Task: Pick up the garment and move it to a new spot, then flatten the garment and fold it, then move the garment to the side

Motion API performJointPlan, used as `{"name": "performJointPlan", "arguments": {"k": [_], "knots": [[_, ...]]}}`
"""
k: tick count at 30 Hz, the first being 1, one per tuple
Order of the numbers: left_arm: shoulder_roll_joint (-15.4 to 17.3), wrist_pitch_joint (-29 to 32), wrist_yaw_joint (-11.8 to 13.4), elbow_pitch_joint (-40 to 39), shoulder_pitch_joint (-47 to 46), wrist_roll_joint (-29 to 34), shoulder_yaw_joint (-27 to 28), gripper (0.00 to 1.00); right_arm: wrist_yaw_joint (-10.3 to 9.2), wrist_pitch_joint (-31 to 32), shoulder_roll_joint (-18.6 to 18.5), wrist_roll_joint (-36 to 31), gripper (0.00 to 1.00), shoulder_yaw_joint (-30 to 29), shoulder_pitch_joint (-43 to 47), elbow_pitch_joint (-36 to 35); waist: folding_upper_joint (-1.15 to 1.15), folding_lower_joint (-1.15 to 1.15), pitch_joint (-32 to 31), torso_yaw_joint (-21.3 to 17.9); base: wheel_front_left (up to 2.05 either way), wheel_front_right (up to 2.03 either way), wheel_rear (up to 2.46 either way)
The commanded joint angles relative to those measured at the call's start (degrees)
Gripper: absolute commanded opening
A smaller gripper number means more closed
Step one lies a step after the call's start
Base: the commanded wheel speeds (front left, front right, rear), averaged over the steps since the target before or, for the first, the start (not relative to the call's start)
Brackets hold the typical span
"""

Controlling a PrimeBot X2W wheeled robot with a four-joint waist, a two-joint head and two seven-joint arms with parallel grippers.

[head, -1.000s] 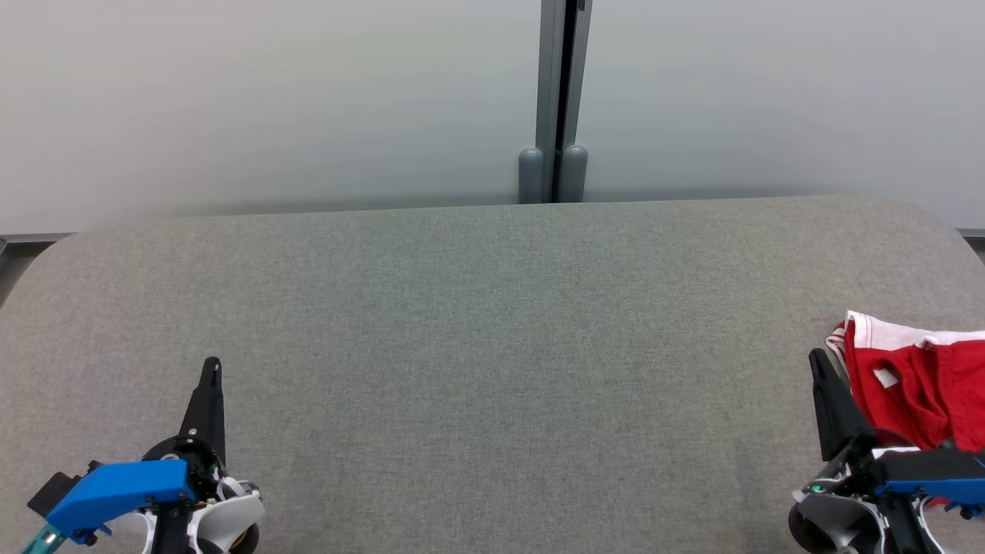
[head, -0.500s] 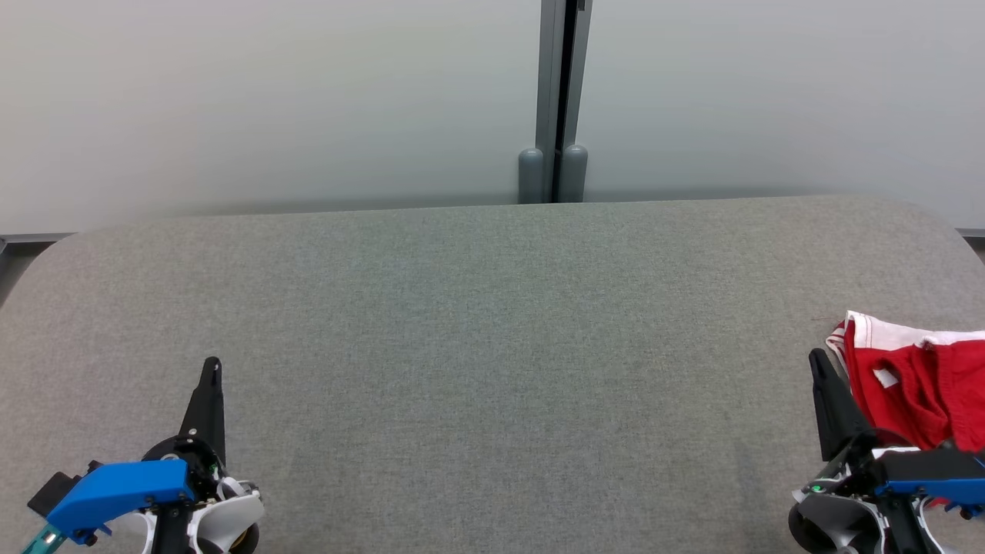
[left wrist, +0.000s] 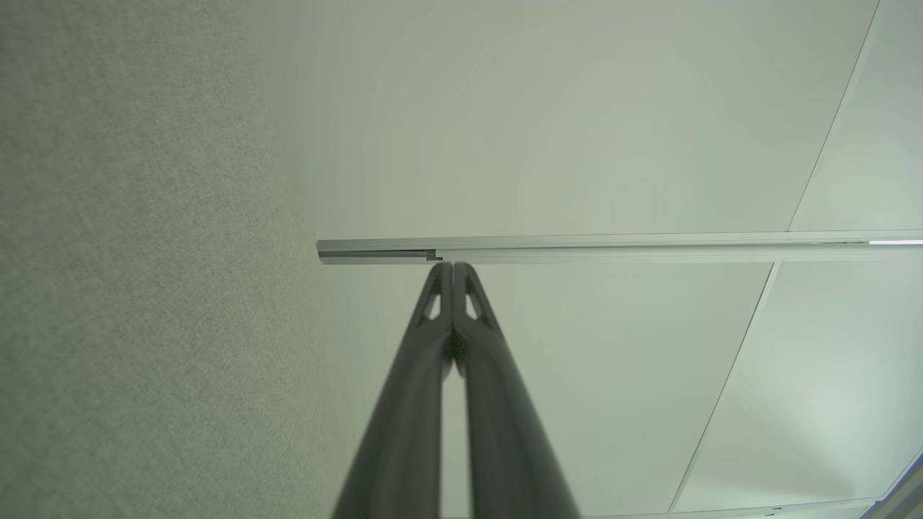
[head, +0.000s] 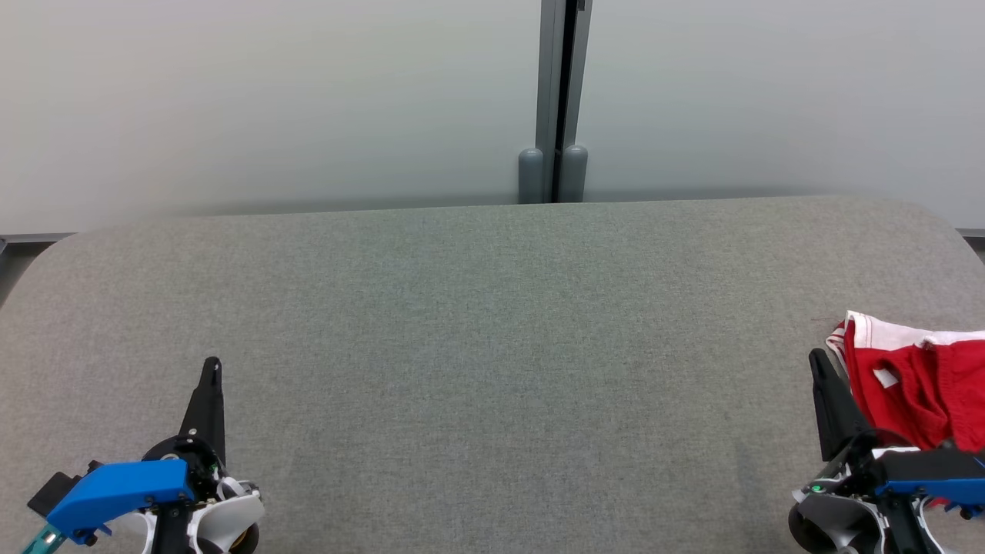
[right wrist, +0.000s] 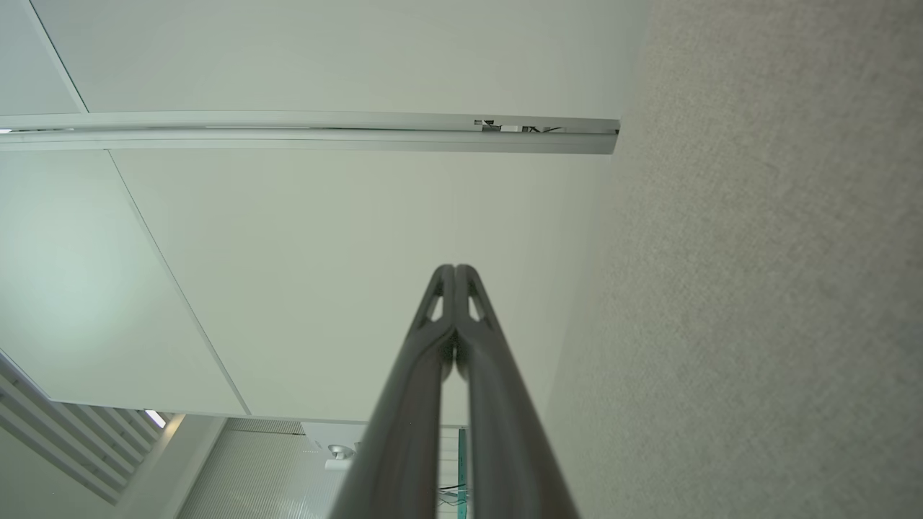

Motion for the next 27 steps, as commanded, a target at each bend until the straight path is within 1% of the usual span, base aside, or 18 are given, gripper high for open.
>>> {"name": "performJointPlan", "arguments": {"k": [1, 27], "knots": [[-0.1, 0.3, -0.3, -0.3, -0.5, -0.1, 0.1, 0.00, 0.02, 0.2, -0.3, 0.2, 0.00, -0.2, 0.8, -0.2, 0.00, 0.00, 0.0, 0.0, 0.00, 0.00, 0.00], [-0.1, 0.3, -0.3, -0.3, -0.5, -0.1, 0.1, 0.00, 0.02, 0.2, -0.3, 0.2, 0.00, -0.1, 0.8, -0.2, 0.00, 0.00, 0.0, 0.0, 0.00, 0.00, 0.00]]}}
